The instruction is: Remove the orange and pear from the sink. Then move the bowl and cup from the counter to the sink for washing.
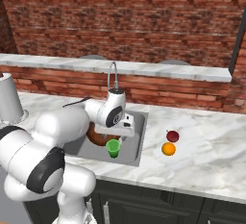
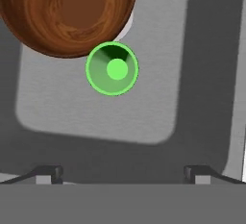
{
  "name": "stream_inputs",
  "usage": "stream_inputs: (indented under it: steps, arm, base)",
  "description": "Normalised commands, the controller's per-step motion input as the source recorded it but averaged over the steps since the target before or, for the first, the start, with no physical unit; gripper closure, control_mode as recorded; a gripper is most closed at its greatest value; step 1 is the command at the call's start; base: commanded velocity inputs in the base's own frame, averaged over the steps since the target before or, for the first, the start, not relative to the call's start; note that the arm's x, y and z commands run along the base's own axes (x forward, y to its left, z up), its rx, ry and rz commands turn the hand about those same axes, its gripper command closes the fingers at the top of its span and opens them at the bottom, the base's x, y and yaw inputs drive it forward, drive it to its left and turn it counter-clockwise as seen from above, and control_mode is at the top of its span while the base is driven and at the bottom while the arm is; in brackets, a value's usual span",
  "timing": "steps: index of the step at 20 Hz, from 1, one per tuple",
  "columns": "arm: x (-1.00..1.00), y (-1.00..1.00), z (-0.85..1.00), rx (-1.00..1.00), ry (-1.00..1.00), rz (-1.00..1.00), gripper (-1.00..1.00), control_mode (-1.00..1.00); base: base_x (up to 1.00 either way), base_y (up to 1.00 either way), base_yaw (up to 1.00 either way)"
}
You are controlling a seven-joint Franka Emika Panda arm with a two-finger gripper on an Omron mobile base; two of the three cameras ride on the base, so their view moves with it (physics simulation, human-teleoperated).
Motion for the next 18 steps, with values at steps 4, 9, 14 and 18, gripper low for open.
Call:
stream_inputs:
  steps: [4,9,14,18]
  arm:
    - [-0.25,-0.05,0.23,0.0,0.06,0.07,-1.0,-1.0]
    - [-0.3,-0.01,0.22,0.0,0.01,0.0,-1.0,-1.0]
    - [-0.37,0.0,0.15,0.0,-0.05,-0.01,-1.0,-1.0]
    - [-0.35,0.02,0.12,-0.01,-0.14,-0.06,-1.0,-1.0]
  base:
    - [0.0,0.0,0.0]
    - [0.0,0.0,0.0]
    - [0.0,0.0,0.0]
    - [0.0,0.0,0.0]
